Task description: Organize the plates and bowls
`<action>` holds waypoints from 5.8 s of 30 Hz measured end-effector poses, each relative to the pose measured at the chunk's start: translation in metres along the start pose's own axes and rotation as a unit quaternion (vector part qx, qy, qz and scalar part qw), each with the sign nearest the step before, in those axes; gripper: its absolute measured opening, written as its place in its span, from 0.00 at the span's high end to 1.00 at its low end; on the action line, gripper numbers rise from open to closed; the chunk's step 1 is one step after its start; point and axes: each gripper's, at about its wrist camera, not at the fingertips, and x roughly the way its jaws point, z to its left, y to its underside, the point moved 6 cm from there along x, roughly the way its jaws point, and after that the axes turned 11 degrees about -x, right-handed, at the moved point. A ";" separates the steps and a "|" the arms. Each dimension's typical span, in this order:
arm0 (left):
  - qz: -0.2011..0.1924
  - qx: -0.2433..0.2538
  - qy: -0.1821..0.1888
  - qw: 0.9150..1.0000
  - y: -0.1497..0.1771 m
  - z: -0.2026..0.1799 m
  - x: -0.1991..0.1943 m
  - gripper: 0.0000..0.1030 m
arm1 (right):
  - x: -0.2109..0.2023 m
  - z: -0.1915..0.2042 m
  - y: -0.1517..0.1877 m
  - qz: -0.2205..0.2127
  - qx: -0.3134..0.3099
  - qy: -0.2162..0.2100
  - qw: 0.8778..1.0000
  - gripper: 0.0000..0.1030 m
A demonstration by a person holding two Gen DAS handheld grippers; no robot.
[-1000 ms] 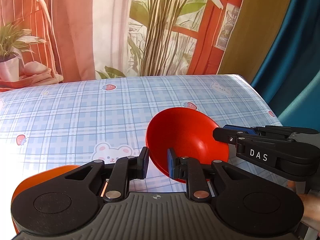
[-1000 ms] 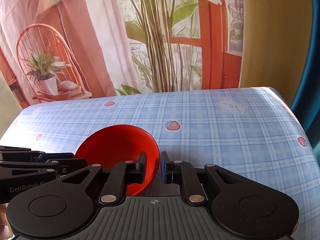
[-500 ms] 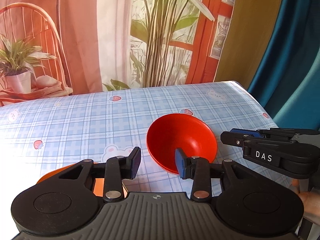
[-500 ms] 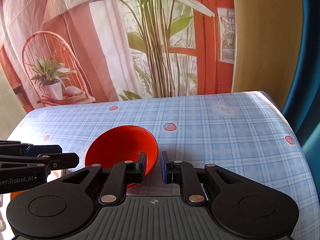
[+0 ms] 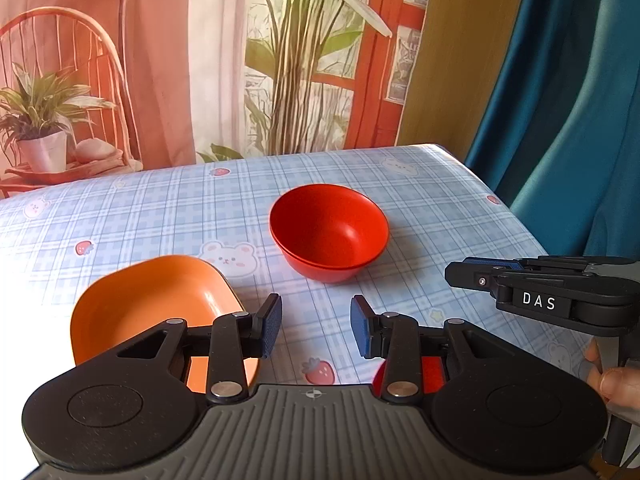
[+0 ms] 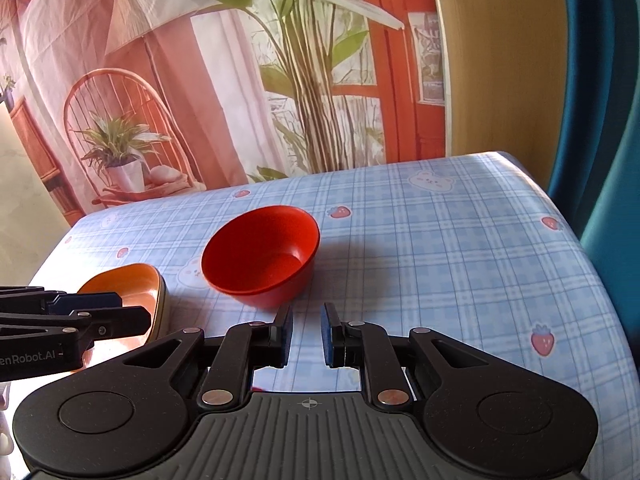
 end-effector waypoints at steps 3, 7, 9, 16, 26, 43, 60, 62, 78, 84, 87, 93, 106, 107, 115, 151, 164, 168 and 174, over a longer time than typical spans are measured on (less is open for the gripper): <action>0.003 0.000 0.009 1.000 0.015 -0.004 -0.005 0.62 | -0.012 0.002 0.013 0.000 0.002 0.003 1.000 0.80; 0.013 -0.006 0.020 1.000 0.035 -0.009 -0.008 0.62 | -0.023 0.004 0.034 0.010 0.007 0.000 1.000 0.80; 0.020 -0.009 0.023 1.000 0.044 -0.009 -0.007 0.62 | -0.027 0.004 0.043 0.012 0.012 0.001 1.000 0.80; 0.046 -0.029 0.029 0.998 0.070 -0.009 0.000 0.62 | -0.031 0.003 0.071 0.033 0.028 0.000 0.999 0.80; 0.060 -0.037 0.030 0.997 0.076 -0.008 0.008 0.62 | -0.025 0.012 0.084 0.046 0.031 -0.012 0.998 0.80; 0.064 -0.043 0.052 0.996 0.080 -0.012 0.010 0.79 | -0.023 0.013 0.086 0.046 0.028 -0.016 0.998 0.87; 0.030 -0.043 0.049 0.997 0.061 -0.009 -0.001 0.79 | -0.021 0.017 0.062 0.025 0.020 -0.022 0.999 0.87; 0.024 -0.041 0.049 0.998 0.056 -0.009 -0.003 0.79 | -0.020 0.018 0.056 0.021 0.018 -0.023 0.999 0.87; -0.013 -0.028 0.035 0.999 0.013 -0.006 -0.002 0.79 | -0.012 0.023 0.001 -0.015 0.001 -0.030 0.999 0.87; -0.025 -0.026 0.028 0.999 -0.011 -0.003 0.005 0.79 | -0.005 0.023 -0.025 -0.028 -0.007 -0.031 0.999 0.87; -0.029 -0.029 0.025 0.999 -0.024 -0.001 0.010 0.79 | 0.001 0.024 -0.040 -0.035 -0.015 -0.029 0.999 0.87; -0.040 -0.033 0.019 0.998 -0.054 0.005 0.022 0.79 | 0.021 0.022 -0.070 -0.044 -0.022 -0.027 0.998 0.87; -0.016 -0.034 0.005 0.999 -0.068 0.012 0.070 0.79 | 0.074 0.010 -0.083 -0.023 -0.028 -0.014 0.999 0.87; -0.012 -0.033 0.005 0.999 -0.067 0.012 0.074 0.79 | 0.077 0.009 -0.081 -0.022 -0.027 -0.015 0.999 0.87; 0.007 -0.012 -0.009 1.000 -0.061 0.013 0.092 0.79 | 0.097 0.002 -0.070 -0.008 -0.025 -0.010 1.000 0.88; 0.034 -0.026 -0.025 0.999 -0.060 0.025 0.107 0.77 | 0.105 0.002 -0.048 -0.001 -0.064 0.023 0.998 0.77; 0.058 -0.052 -0.005 0.997 -0.056 0.025 0.115 0.69 | 0.116 -0.003 -0.032 0.010 0.006 -0.018 1.000 0.79; 0.062 -0.058 0.000 0.996 -0.054 0.025 0.116 0.69 | 0.116 0.000 -0.031 0.006 0.007 -0.015 1.000 0.80; 0.062 -0.061 0.012 0.996 -0.051 0.023 0.115 0.73 | 0.114 0.000 -0.030 0.005 0.014 -0.017 1.000 0.80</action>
